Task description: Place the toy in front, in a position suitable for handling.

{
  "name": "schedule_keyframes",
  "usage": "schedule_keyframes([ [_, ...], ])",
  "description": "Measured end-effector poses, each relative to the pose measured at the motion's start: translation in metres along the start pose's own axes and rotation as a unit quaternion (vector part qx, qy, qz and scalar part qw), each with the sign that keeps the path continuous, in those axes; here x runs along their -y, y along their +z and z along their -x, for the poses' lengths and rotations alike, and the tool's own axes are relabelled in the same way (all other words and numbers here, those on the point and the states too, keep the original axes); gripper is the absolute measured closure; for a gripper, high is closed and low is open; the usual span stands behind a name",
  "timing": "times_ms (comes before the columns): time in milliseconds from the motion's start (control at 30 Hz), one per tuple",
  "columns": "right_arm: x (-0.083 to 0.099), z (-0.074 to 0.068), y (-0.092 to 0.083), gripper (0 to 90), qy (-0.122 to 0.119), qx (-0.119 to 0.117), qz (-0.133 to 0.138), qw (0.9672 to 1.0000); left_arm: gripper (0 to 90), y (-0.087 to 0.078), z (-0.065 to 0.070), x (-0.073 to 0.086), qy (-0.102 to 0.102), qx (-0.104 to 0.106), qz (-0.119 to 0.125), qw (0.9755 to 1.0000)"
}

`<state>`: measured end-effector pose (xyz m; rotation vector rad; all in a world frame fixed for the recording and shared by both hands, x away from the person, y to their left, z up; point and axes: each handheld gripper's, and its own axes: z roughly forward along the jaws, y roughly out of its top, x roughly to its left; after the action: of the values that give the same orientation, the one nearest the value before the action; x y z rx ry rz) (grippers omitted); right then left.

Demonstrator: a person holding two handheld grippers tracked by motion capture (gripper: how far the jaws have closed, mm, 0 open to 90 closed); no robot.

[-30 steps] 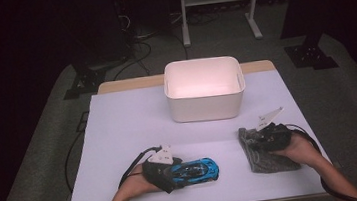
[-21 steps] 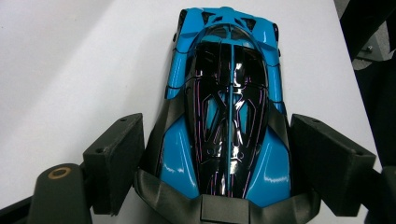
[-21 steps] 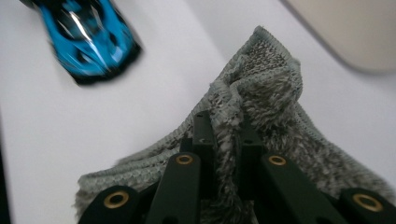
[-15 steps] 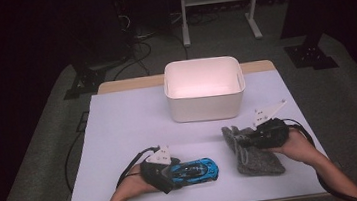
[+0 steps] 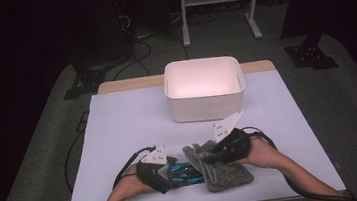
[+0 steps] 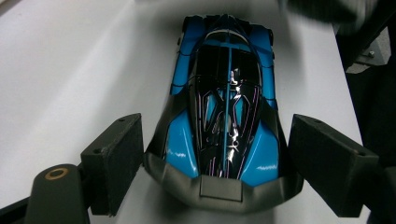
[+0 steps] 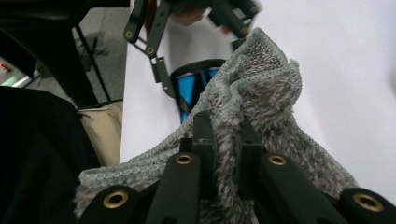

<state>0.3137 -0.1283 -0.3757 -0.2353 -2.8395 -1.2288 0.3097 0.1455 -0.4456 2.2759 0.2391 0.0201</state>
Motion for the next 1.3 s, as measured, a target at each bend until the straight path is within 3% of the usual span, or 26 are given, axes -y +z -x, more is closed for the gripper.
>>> schedule_keyframes([
  [233, -0.003, 0.002, 0.043, 81.8, -0.007, -0.027, -0.031, 0.9991, 23.0, 0.001, 0.002, 0.001, 0.007, 0.003, -0.010, 0.9999],
  [367, 0.002, 0.002, 0.051, 81.6, -0.013, -0.025, -0.048, 0.9984, 23.5, 0.001, 0.002, 0.001, 0.006, 0.005, -0.012, 0.9999],
  [533, 0.008, 0.002, 0.046, 81.6, -0.012, -0.017, -0.049, 0.9986, 23.5, 0.001, 0.002, 0.001, 0.002, 0.005, -0.013, 0.9999],
  [900, 0.046, 0.008, 0.023, 81.6, 0.027, 0.015, -0.057, 0.9979, 23.6, 0.001, 0.001, 0.001, 0.000, 0.008, -0.013, 0.9999],
  [1000, 0.052, 0.009, 0.017, 81.6, 0.029, 0.028, -0.071, 0.9967, 23.6, 0.001, 0.001, 0.000, 0.001, 0.009, -0.015, 0.9999],
  [1133, 0.045, 0.008, 0.010, 81.6, 0.028, 0.024, -0.065, 0.9972, 23.5, 0.001, 0.001, 0.000, 0.000, 0.009, -0.013, 0.9999],
  [1300, 0.020, 0.006, 0.016, 81.5, 0.000, 0.016, -0.055, 0.9983, 23.5, 0.002, 0.001, 0.000, -0.001, 0.008, -0.012, 0.9999],
])
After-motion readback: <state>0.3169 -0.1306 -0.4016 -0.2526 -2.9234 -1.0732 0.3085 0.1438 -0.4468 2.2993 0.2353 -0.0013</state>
